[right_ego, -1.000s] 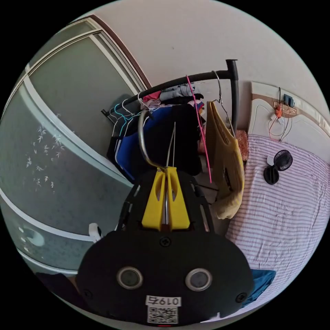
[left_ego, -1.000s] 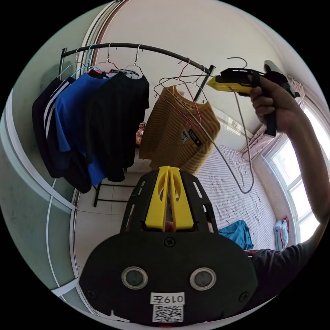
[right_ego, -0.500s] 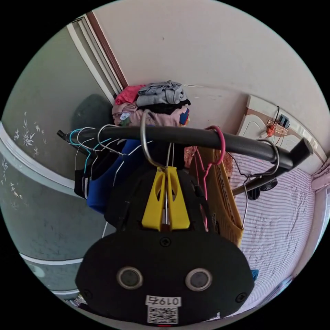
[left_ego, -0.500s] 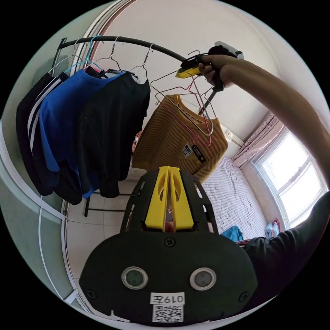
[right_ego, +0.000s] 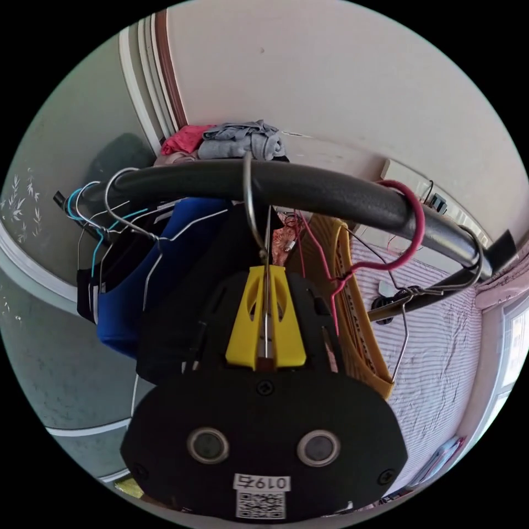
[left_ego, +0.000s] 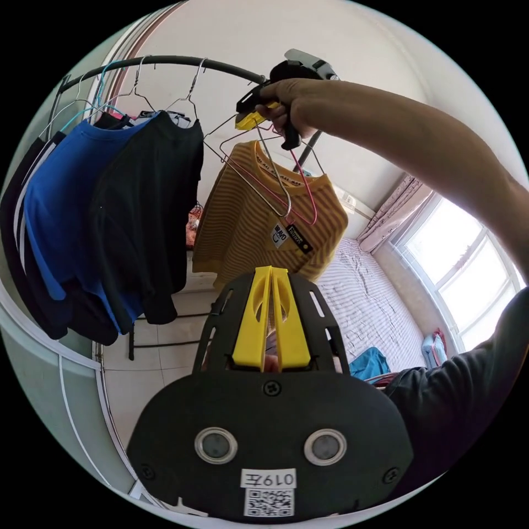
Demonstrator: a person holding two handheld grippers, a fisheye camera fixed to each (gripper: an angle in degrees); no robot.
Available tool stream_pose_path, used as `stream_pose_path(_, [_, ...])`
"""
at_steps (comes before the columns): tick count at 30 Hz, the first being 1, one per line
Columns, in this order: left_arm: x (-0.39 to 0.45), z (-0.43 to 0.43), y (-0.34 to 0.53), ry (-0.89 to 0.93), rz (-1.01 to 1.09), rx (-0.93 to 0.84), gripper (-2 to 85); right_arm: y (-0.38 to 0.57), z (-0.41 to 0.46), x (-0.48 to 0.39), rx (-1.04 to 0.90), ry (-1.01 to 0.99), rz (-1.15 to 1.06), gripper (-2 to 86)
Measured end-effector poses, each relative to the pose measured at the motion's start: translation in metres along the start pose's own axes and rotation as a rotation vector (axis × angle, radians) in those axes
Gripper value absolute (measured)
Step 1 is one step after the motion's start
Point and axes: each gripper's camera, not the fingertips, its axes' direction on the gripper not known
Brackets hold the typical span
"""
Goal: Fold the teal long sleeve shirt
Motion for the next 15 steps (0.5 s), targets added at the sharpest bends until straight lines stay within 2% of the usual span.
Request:
stream_pose_path(3, [0.024,0.019,-0.001,0.033,0.042,-0.023,0.8,0.021,-0.016,0.006,0.104,0.046,-0.024,4.2])
stream_pose_path(6, [0.056,0.047,0.000,0.084,0.111,-0.075,0.8,0.069,-0.047,0.027,0.263,-0.013,-0.074,2.1])
stream_pose_path(9, [0.100,0.082,0.005,0.155,0.204,-0.141,0.8,0.143,-0.080,0.073,0.406,-0.150,-0.075,-0.1])
stream_pose_path(11, [0.132,0.108,0.008,0.223,0.269,-0.197,0.7,0.213,-0.101,0.118,0.467,-0.348,-0.115,-0.5])
stream_pose_path(13, [0.173,0.134,0.012,0.291,0.366,-0.251,0.7,0.273,-0.114,0.154,0.523,-0.396,-0.141,-0.7])
stream_pose_path(15, [0.235,0.170,0.022,0.374,0.527,-0.315,0.7,0.338,-0.125,0.194,0.565,-0.332,-0.077,-0.8])
